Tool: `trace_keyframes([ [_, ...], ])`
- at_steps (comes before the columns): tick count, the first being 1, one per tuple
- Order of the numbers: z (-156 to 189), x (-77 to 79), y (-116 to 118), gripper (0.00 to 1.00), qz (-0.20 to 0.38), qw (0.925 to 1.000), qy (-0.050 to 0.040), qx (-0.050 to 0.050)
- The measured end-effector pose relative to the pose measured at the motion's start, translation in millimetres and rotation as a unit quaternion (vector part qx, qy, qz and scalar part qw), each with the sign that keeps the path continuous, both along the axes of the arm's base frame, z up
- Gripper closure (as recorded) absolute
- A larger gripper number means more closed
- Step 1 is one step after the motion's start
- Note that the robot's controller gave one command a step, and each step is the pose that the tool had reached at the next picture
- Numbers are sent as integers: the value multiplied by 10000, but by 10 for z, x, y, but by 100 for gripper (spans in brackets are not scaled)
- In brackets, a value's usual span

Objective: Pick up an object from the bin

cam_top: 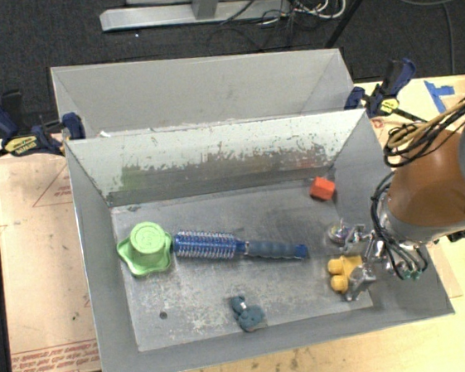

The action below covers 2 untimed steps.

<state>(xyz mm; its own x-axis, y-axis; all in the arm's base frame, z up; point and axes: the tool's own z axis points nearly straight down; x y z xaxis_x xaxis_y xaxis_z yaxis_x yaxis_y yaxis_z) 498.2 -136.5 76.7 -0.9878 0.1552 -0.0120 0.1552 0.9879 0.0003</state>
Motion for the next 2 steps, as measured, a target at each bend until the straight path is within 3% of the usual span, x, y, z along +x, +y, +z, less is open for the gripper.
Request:
trace_keyframes([
  [1,75,9,3,100,4,10000,45,9],
  [2,358,18,7,100,8,10000,39,7],
])
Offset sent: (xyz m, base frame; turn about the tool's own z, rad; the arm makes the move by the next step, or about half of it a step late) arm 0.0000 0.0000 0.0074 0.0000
